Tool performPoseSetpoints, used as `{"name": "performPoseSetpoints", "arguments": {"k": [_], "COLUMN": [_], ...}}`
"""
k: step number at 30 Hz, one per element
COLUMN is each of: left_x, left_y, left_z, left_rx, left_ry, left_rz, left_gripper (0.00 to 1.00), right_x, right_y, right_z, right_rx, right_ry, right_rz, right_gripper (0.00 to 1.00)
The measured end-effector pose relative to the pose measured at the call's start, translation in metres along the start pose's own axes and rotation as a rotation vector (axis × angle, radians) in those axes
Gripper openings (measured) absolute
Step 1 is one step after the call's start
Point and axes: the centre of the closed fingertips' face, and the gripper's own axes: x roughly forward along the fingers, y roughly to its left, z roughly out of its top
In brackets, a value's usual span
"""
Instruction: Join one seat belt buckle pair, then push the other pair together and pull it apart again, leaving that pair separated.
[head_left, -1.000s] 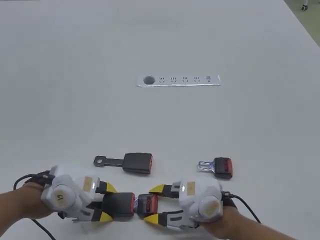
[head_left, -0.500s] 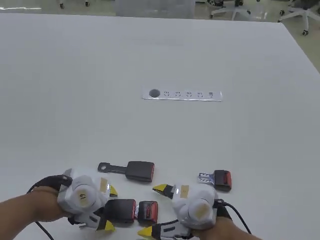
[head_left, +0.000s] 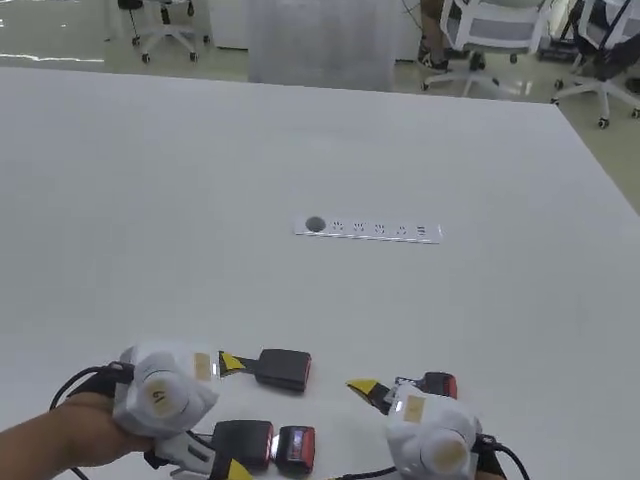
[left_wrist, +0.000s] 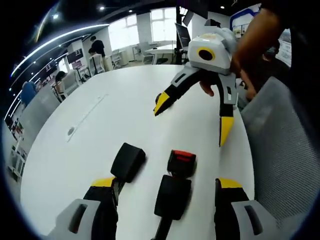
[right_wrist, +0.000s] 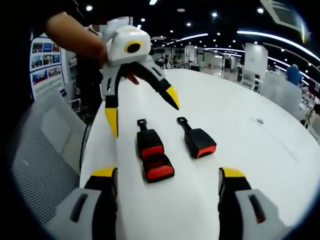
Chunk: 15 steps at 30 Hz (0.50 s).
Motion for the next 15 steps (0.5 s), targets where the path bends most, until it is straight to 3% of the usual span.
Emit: {"name": "performPoseSetpoints", "arguments": {"k": [5,8,15], "left_x": [-0.009,-0.011,-0.011], "left_y": [0.014,0.018,0.035], "left_z": [0.015,0.017,0.019], "left_rx": [0.001,0.036,0.024], "left_ry": [-0.040,-0.037,-0.042], "left_rz": [0.037,0.046,0.054], "left_gripper": [0.82,0.82,0.83], "right_x": [-0.032,-0.050,-0.074], "right_y": [-0.012,-0.025,-0.058], "right_z": [0.000,-0.009,-0.023], "right_rx": [-0.002,-0.009,0.029], "right_ry": [-0.014,0.004,0.019], "right_rz": [-0.033,-0.063,-0.132], "right_gripper": [0.86,0.85,0.85]}}
